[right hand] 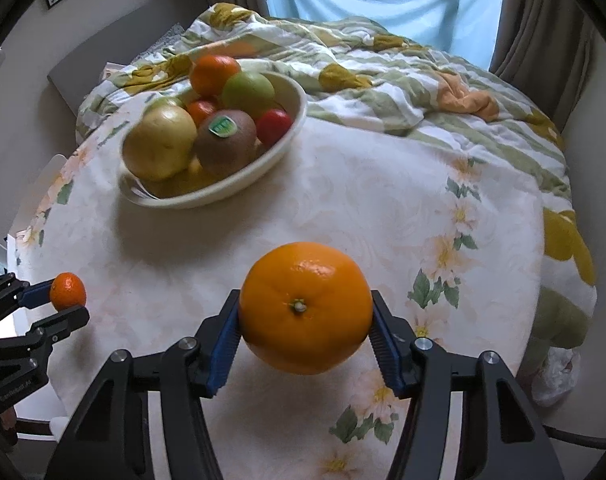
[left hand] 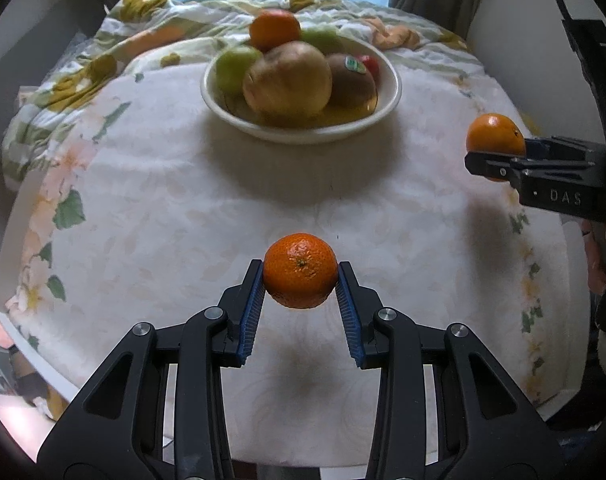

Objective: Organize fruits
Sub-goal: 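Grasp the large orange with the right tool while the left tool lifts the tangerine, then drop the tangerine into the bowl with the left tool while the right tool carries the orange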

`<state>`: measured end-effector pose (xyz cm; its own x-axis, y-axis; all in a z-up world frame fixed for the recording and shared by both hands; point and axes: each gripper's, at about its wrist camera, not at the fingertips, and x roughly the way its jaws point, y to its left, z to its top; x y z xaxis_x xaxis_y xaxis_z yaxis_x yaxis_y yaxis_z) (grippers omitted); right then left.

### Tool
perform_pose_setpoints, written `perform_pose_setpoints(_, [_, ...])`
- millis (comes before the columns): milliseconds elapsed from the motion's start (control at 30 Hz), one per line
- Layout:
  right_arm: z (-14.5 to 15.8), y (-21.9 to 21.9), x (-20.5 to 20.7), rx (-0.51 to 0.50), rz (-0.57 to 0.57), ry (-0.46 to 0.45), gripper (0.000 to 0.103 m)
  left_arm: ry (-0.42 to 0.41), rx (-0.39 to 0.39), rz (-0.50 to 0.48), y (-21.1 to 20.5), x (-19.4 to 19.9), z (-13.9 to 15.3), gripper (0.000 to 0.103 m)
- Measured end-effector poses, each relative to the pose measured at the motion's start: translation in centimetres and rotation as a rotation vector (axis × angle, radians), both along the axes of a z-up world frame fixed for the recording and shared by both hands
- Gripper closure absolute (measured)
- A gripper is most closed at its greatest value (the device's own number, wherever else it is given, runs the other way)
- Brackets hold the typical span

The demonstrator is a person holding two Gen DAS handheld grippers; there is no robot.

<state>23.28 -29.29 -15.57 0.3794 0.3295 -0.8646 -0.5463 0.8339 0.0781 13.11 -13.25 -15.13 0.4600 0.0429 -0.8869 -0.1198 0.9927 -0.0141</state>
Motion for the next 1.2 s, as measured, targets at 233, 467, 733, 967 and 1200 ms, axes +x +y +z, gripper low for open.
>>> perform_pose_setpoints(233, [3.9,0.3,-1.1,0.038,0.004,-0.048,0.047,-0.079,0.025,-0.004,0.6,-0.2,4.4,0.061])
perform_pose_setpoints(467, [7.2,0.8,-1.5,0.069,-0.019,-0.086,0.047,-0.159,0.024,-0.021,2.2,1.1,7.9,0.061])
perform_pose_setpoints(733, [9.4,2.1,-1.2,0.080,-0.087,-0.111,0.048,-0.200,-0.011,-0.109,4.0,4.8,9.8,0.061])
perform_pose_setpoints(967, [10.4,3.5,0.2,0.092,-0.196,-0.107,0.048,-0.195,-0.033,-0.222,5.3,9.7,10.2,0.061])
perform_pose_setpoints(1200, [10.0,4.8,1.9,0.102,-0.306,-0.101,0.048,-0.151,-0.064,-0.339,6.3,15.0,8.3,0.061])
